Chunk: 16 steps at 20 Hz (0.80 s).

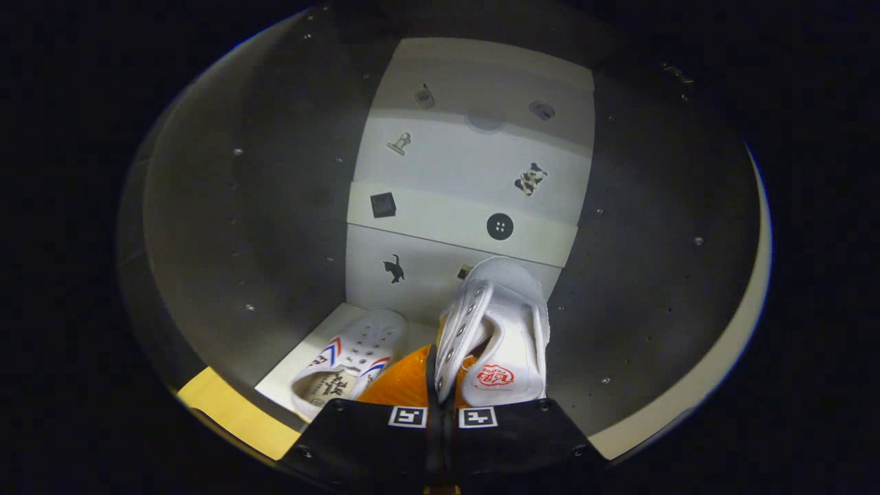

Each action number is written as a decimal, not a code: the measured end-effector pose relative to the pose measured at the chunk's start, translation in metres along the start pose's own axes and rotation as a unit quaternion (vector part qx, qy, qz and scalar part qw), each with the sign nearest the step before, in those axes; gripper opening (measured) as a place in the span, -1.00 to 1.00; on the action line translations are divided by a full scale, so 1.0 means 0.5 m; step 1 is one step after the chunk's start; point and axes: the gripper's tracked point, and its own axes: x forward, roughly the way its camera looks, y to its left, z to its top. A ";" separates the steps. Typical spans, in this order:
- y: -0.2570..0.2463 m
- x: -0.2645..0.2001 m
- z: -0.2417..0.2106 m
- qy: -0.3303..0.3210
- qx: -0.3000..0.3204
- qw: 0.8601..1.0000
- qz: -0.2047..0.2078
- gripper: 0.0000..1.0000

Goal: Open the shoe cabinet door, grab the shoes and put them into the shoe cabinet, then close the shoe cabinet door.

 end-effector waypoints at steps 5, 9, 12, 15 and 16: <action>-0.024 0.123 -0.054 0.049 0.004 0.999 -0.005 -0.95; -0.013 0.167 -0.075 0.069 0.010 0.997 0.011 -0.93; -0.009 0.177 -0.111 0.099 0.017 0.995 0.020 -0.73; -0.011 0.159 -0.119 0.098 0.015 0.995 0.014 -0.38; -0.009 0.145 -0.115 0.096 0.018 0.995 0.015 -0.27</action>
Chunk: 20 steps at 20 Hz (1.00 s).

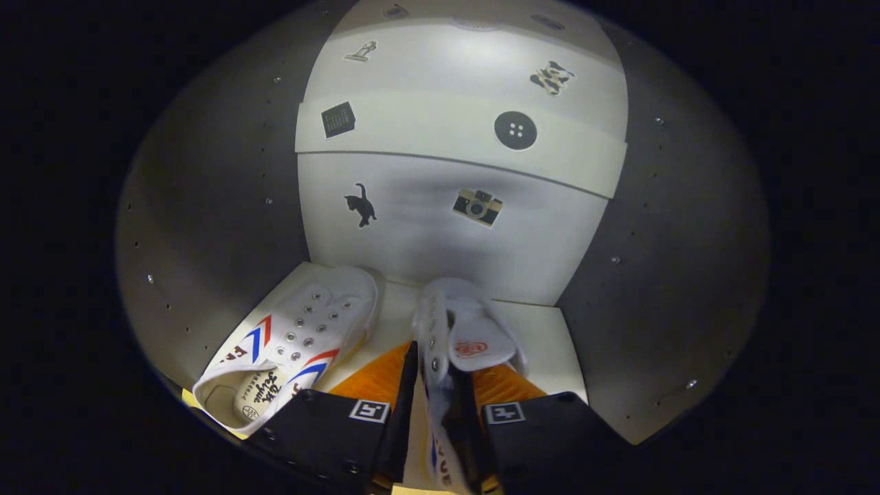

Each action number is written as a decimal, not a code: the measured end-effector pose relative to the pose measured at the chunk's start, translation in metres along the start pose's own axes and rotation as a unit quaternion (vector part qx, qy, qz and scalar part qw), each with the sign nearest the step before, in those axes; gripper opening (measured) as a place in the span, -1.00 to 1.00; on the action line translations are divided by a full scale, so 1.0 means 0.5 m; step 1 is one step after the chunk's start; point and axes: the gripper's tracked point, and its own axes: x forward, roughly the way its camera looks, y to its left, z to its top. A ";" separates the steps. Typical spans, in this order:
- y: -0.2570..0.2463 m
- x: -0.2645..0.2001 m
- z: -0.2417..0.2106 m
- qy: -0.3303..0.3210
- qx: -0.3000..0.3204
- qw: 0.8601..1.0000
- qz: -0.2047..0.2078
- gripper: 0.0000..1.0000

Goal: Open the shoe cabinet door, grab the shoes and put them into the shoe cabinet, then close the shoe cabinet door.

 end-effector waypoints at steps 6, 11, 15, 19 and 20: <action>0.021 -0.148 0.005 -0.040 -0.024 0.999 -0.009 0.92; 0.055 -0.325 -0.008 -0.098 -0.028 0.995 -0.017 0.96; 0.084 -0.484 -0.048 -0.147 -0.008 0.989 -0.013 0.96; 0.123 -0.628 -0.116 -0.169 0.016 0.985 0.009 0.95; 0.132 -0.664 -0.132 -0.172 0.019 0.985 0.015 0.95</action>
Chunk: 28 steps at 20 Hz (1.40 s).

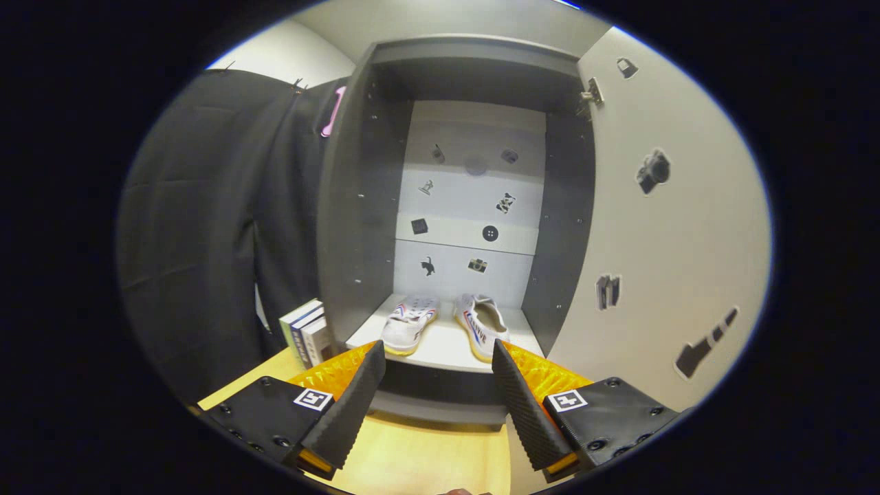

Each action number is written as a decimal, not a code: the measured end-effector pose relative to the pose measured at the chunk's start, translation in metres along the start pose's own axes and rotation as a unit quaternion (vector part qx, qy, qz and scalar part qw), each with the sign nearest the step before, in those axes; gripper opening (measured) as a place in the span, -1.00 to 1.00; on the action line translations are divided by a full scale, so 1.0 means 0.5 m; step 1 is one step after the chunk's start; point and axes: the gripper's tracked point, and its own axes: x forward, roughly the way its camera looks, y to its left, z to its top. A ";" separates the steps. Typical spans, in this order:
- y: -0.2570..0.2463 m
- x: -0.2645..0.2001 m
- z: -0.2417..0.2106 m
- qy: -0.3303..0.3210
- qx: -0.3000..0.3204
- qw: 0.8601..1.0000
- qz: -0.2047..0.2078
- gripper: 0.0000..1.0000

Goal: Open the shoe cabinet door, grab the shoes and put them into the shoe cabinet, then close the shoe cabinet door.

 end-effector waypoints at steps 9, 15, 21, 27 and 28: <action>-0.027 -0.292 0.008 -0.052 0.062 0.997 0.006 0.95; -0.123 -0.474 0.003 -0.063 0.030 0.997 -0.035 0.95; -0.336 -0.611 -0.014 -0.067 0.050 0.983 -0.161 0.94; -0.496 -0.590 -0.042 -0.066 0.076 0.976 -0.194 0.94; -0.523 -0.575 -0.042 -0.067 0.075 0.976 -0.192 0.94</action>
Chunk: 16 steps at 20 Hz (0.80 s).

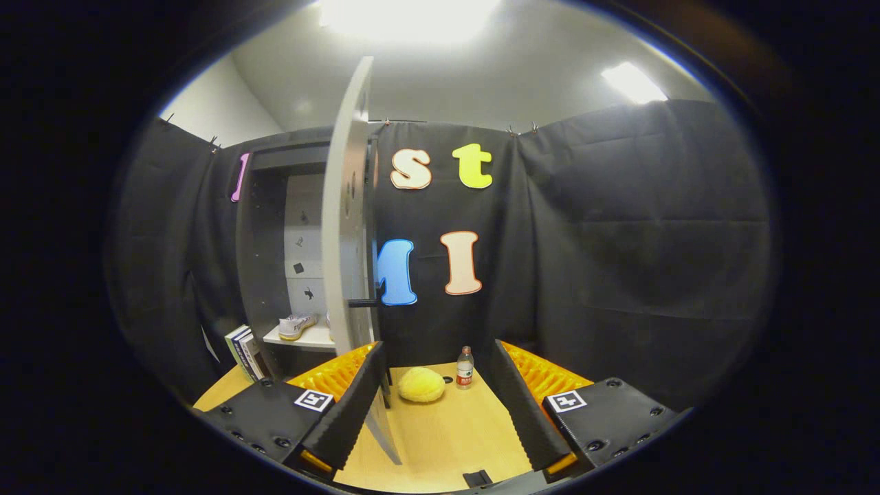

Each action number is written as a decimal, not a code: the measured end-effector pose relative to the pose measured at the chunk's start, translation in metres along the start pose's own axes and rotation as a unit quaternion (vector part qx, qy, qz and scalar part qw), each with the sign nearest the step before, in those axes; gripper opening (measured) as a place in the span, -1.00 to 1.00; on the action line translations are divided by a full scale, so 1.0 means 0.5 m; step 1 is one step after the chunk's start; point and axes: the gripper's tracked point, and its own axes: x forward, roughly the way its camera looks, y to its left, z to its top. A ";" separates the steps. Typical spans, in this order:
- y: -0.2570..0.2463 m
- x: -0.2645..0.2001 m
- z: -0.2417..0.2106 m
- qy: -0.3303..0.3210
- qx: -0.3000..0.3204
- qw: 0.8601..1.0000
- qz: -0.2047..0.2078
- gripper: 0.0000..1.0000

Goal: Open the shoe cabinet door, grab the shoes and put them into the shoe cabinet, then close the shoe cabinet door.

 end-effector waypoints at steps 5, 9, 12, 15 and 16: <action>0.008 0.134 -0.031 0.016 0.020 0.999 0.039 0.95; 0.025 0.182 -0.044 0.032 0.033 0.996 0.073 0.96; 0.048 0.200 -0.046 0.036 0.022 0.995 0.089 0.96; 0.062 0.197 -0.048 0.036 0.013 0.996 0.085 0.92; 0.067 0.193 -0.048 0.037 0.008 0.996 0.084 0.91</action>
